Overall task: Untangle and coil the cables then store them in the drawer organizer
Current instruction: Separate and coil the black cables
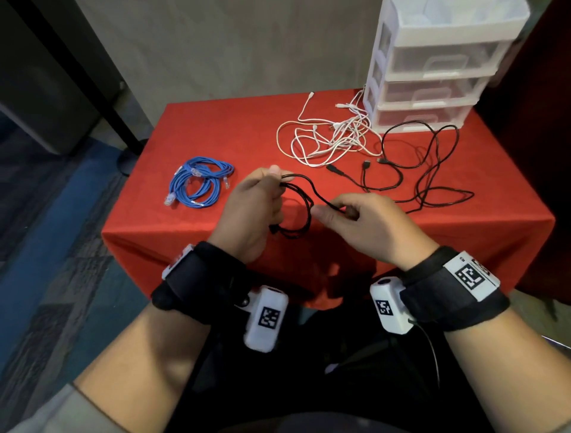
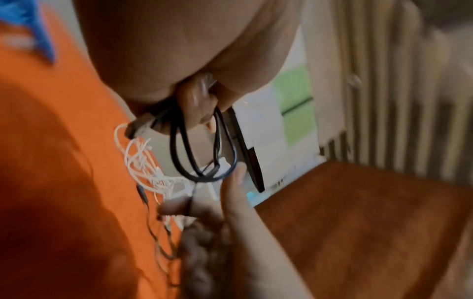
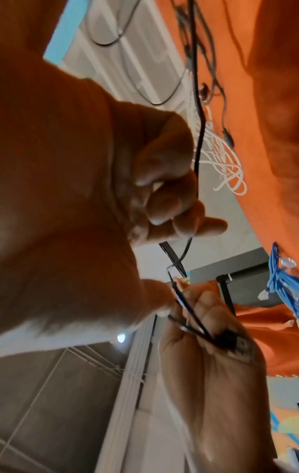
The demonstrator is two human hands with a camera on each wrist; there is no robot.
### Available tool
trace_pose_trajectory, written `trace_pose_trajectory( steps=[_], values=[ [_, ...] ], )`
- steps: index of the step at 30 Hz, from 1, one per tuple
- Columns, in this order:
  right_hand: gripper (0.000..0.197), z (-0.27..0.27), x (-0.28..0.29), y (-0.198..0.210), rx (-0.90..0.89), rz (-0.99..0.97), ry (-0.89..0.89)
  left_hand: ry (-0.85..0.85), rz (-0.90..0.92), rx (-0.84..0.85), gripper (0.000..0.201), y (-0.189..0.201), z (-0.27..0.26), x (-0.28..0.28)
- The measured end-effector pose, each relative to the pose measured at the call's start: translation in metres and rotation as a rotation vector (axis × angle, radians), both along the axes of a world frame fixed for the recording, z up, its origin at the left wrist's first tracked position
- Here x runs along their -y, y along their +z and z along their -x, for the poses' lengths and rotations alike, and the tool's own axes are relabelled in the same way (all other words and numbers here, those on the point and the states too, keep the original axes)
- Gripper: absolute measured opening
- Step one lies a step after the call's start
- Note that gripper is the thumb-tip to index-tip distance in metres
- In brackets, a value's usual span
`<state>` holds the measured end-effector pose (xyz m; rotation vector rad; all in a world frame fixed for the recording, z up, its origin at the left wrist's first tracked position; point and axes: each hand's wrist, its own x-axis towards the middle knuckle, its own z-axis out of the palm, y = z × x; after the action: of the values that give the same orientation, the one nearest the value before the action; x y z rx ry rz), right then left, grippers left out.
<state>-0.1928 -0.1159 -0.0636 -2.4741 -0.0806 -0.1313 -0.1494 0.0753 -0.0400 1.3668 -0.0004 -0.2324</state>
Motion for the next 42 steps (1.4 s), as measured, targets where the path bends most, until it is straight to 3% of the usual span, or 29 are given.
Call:
trace_pose_trajectory(
  steps=[4, 7, 10, 12, 15, 20, 23, 27, 31, 35, 38, 42],
  values=[
    [0.074, 0.009, -0.012, 0.009, -0.057, -0.260, 0.119, 0.092, 0.120, -0.075, 0.025, -0.004, 0.001, 0.010],
    [0.044, 0.011, -0.019, 0.011, -0.013, -0.408, 0.174, 0.131, 0.134, -0.069, 0.024, -0.005, -0.003, 0.014],
    [0.021, 0.009, -0.025, 0.008, 0.008, -0.678, 0.085, 0.143, 0.185, -0.138, 0.025, -0.006, -0.005, 0.016],
    [0.017, 0.007, -0.028, 0.005, -0.032, -0.866, 0.044, 0.134, 0.232, -0.210, 0.028, -0.006, -0.005, 0.019],
    [0.022, 0.004, -0.030, 0.000, -0.026, -0.982, 0.015, 0.108, 0.213, -0.317, 0.039, -0.007, -0.002, 0.026],
    [0.024, 0.001, -0.025, 0.001, 0.004, -0.975, -0.001, 0.139, 0.311, -0.232, 0.039, -0.004, 0.009, 0.034],
    [0.022, -0.001, -0.023, 0.002, 0.013, -0.970, -0.021, 0.104, 0.262, -0.111, 0.041, -0.004, 0.017, 0.035],
    [0.022, -0.001, -0.023, 0.004, 0.023, -0.967, -0.014, 0.083, 0.185, 0.016, 0.028, -0.005, 0.021, 0.035],
    [0.021, 0.003, -0.023, 0.006, 0.021, -0.950, 0.062, 0.054, 0.171, -0.207, 0.032, -0.009, 0.013, 0.030],
    [0.016, 0.008, -0.027, 0.002, 0.035, -0.945, 0.094, -0.196, 0.189, -0.537, 0.033, -0.007, 0.013, 0.028],
    [0.016, 0.011, -0.027, -0.001, -0.011, -0.970, 0.150, -0.321, 0.197, -0.534, 0.034, 0.002, 0.012, 0.023],
    [0.015, 0.013, -0.022, -0.006, -0.049, -0.912, 0.234, -0.167, 0.169, -0.418, 0.034, 0.005, 0.002, 0.025]
  ],
)
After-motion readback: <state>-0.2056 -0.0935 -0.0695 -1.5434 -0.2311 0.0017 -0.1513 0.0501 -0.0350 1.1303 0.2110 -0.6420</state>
